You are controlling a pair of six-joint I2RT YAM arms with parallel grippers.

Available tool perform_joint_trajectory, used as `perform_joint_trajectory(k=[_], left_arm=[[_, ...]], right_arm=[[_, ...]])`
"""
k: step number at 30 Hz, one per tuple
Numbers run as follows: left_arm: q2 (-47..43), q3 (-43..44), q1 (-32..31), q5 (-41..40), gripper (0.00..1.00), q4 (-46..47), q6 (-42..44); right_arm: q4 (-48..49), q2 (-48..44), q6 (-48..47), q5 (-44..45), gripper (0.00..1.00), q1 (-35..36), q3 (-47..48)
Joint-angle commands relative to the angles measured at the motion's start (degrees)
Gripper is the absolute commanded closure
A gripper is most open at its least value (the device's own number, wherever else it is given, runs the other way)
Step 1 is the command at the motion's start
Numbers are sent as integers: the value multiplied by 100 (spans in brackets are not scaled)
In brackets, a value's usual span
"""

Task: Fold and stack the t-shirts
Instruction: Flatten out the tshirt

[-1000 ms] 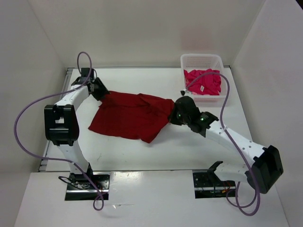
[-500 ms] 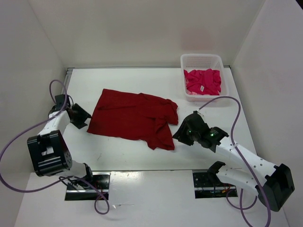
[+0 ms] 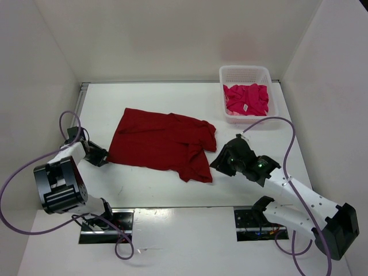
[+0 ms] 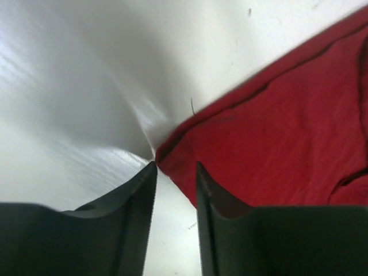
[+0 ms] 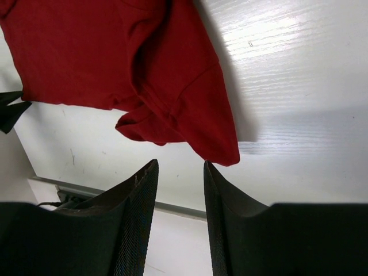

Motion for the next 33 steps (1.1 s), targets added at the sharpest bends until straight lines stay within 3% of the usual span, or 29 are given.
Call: perform_joint_trajectory(k=[1, 8, 10, 14, 15, 18, 21, 22, 23, 25, 33], left_arm=[[244, -43, 11, 17, 61, 353, -110], [508, 27, 11, -45, 98, 459, -110], [369, 228, 11, 78, 100, 520, -110], [17, 554, -182, 167, 100, 434, -110], [-62, 616, -234, 167, 100, 372, -110], [-133, 678, -235, 377, 100, 371, 3], [-238, 564, -288, 510, 100, 371, 66], [-239, 564, -340, 570, 100, 371, 127], [-239, 564, -340, 571, 100, 371, 127], [-239, 564, -401, 624, 100, 371, 127], [-187, 686, -586, 800, 100, 485, 180]], right_arm=[[128, -141, -9, 29, 57, -36, -1], [128, 43, -9, 29, 55, 16, -54], [198, 174, -9, 29, 55, 121, -106], [251, 823, -149, 161, 73, 464, 120], [251, 991, -150, 353, 83, 526, 191], [488, 1686, -562, 364, 88, 579, 543], [611, 2405, -739, 450, 77, 921, 1070], [612, 2600, -817, 504, 62, 1053, 1358], [612, 2793, -888, 582, 56, 1324, 1509], [612, 3321, -888, 653, 49, 1580, 1886], [743, 3945, -949, 873, 31, 1783, 2169]])
